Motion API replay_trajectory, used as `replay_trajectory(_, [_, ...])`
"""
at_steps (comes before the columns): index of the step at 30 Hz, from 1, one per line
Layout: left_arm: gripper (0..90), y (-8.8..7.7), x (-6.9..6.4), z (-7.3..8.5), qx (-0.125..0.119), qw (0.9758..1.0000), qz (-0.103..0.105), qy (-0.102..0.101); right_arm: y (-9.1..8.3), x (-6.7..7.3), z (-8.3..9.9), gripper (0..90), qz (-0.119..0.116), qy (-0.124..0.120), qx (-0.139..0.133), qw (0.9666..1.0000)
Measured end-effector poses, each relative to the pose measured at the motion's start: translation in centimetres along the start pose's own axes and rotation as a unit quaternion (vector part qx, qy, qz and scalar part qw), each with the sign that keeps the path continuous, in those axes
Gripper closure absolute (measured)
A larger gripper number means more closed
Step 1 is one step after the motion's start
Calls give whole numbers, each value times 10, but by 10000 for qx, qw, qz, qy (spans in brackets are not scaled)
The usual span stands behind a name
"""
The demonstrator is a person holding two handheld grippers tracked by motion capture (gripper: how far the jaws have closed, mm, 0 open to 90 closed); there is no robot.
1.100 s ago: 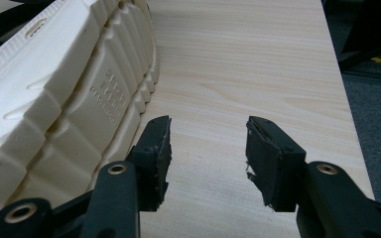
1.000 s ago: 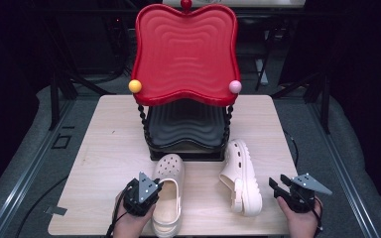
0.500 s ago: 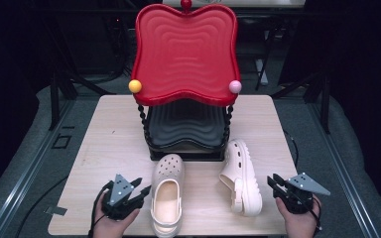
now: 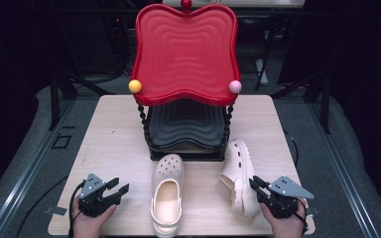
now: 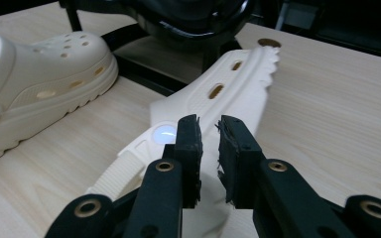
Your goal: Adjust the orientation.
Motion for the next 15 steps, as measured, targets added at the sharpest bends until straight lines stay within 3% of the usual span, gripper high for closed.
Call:
replay_trajectory(5, [523,0,6,2,-53,9996,40,-259,10,5,2,824,-35,-98,217,9997])
replay_trajectory(15, [501,-2,3,2,-108,9995,47,-310,4,-7,5,856,13,128,136,9998])
Point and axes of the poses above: each handheld gripper's, and its own axes: y roughly forward along the jaws, z roughly out of its underside, x roughly to its left, the point moved 1 cm from there along y, roughly forward along the jaws, and after that the axes turned 1 degree about -z, right-handed, at the moved point
